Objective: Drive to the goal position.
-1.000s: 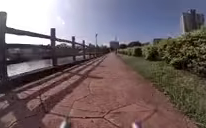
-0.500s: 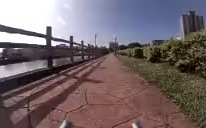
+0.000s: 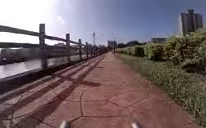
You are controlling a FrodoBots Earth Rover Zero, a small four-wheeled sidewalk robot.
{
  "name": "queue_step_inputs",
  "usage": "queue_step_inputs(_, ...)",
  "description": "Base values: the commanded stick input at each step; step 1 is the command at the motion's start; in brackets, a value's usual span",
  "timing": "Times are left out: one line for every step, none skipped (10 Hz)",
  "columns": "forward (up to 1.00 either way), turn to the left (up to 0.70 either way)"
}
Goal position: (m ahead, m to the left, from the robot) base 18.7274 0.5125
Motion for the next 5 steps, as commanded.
queue_step_inputs(0.50,0.00)
queue_step_inputs(0.50,0.00)
queue_step_inputs(0.50,0.00)
queue_step_inputs(0.50,0.00)
queue_step_inputs(0.50,0.00)
